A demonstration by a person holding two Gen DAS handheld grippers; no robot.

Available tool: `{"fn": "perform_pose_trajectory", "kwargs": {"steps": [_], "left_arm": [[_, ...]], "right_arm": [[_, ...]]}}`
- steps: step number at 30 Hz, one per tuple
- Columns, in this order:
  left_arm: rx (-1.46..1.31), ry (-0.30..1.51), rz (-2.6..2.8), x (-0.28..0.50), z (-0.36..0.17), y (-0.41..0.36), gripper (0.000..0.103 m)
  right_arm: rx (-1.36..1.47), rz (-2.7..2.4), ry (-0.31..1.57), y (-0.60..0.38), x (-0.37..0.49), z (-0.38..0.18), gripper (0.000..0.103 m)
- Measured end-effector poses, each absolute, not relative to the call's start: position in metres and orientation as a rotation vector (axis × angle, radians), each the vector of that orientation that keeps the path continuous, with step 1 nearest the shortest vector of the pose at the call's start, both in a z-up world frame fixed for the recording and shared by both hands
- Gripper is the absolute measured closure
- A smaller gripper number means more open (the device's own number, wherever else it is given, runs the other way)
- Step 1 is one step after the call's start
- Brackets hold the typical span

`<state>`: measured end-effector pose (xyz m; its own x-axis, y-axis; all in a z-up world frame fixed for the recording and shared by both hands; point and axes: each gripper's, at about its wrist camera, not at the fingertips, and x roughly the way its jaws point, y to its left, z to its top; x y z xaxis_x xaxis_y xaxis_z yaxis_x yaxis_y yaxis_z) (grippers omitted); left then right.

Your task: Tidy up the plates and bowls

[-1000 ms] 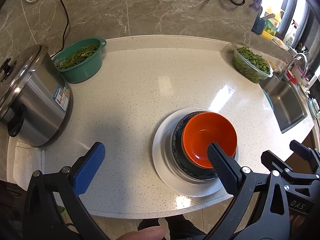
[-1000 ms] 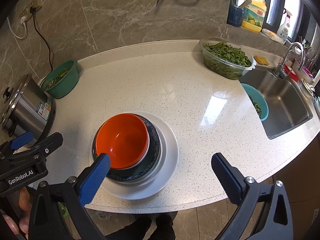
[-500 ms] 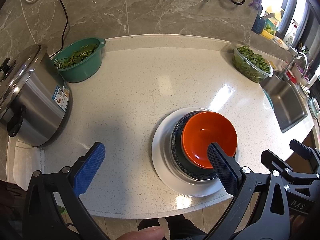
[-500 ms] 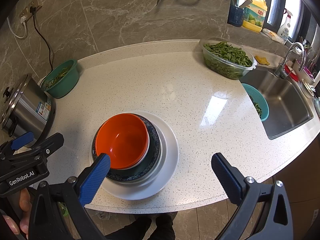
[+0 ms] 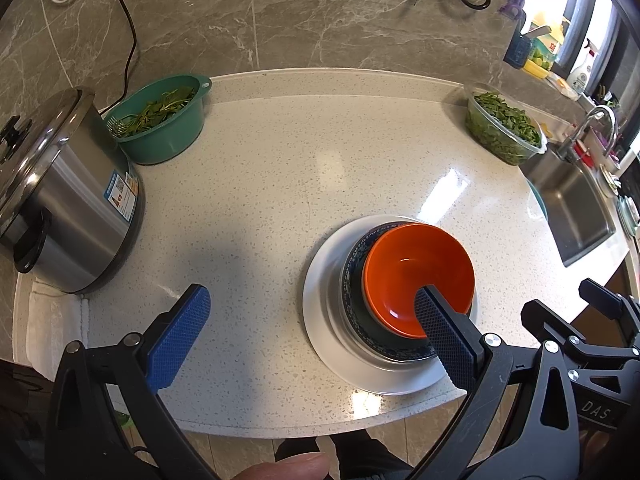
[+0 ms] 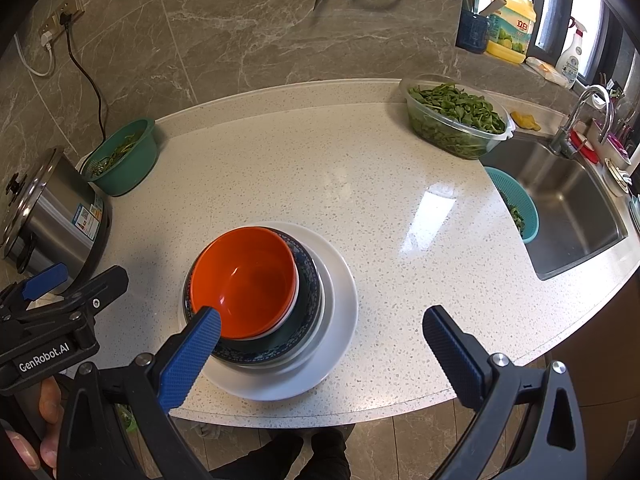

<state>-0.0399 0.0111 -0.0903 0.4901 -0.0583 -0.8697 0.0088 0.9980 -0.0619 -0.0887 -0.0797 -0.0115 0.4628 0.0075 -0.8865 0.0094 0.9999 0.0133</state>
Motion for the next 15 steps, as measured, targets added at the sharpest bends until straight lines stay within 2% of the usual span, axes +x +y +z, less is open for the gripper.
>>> {"fn": "perform_pose_trajectory", "kwargs": {"steps": [15], "left_arm": [[-0.049,1.058,-0.043,-0.0388,-0.0907,0.0122,0.000]], "right_arm": [[0.016,0.001,1.091,-0.0794,-0.0884,-0.0118,0.000]]}}
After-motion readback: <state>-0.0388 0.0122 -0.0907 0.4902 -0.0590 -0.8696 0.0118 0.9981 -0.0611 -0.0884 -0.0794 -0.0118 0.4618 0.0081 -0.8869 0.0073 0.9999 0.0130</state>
